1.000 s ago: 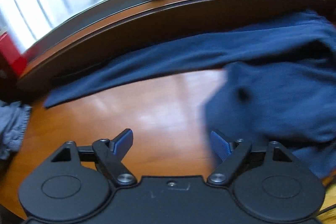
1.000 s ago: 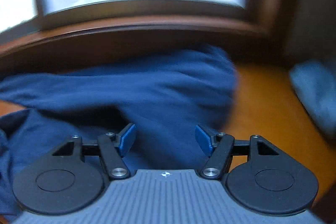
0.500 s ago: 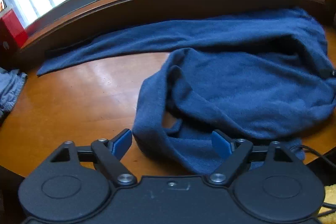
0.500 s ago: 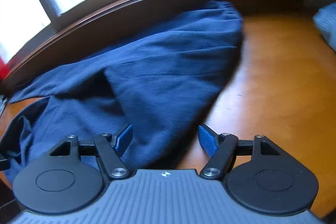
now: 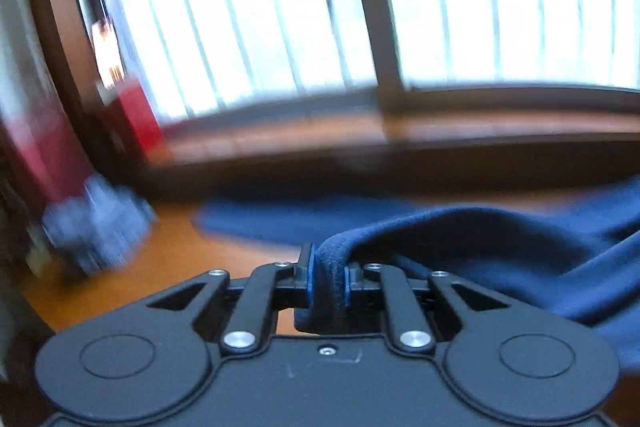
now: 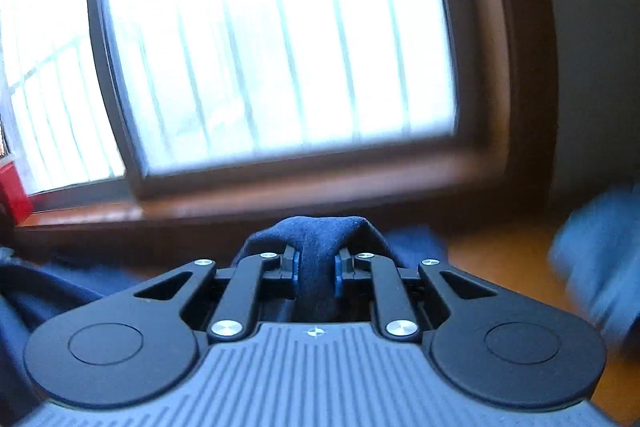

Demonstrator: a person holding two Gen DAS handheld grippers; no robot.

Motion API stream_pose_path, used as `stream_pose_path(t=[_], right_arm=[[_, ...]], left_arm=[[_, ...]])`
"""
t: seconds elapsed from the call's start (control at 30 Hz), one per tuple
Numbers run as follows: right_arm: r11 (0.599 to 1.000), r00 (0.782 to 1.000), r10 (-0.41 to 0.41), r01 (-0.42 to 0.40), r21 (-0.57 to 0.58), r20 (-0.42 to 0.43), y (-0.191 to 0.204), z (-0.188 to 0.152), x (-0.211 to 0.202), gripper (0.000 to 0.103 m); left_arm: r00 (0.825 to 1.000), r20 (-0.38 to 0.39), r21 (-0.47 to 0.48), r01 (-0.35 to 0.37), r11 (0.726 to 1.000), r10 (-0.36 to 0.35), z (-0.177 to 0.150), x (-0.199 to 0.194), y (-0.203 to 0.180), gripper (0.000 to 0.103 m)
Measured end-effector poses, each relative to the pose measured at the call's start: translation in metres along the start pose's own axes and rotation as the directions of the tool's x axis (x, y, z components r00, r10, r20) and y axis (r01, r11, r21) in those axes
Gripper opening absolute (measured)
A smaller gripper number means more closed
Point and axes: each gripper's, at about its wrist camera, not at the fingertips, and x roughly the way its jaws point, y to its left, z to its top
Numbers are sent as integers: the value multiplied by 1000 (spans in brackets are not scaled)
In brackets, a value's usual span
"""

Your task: Fold clothes

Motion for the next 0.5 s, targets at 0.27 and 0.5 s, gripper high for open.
stream_pose_path(t=[0.27,0.5], right_arm=[[949,942,-207,127,-290,-263,16,-22,103,41],[886,936,-265,141,-442,-232,46,-45,87,65]], left_arm=[[980,-190,88,-42,995,58,-12,98,-18,47],[918,-385,40,-90,995,98,-68,106,19,55]])
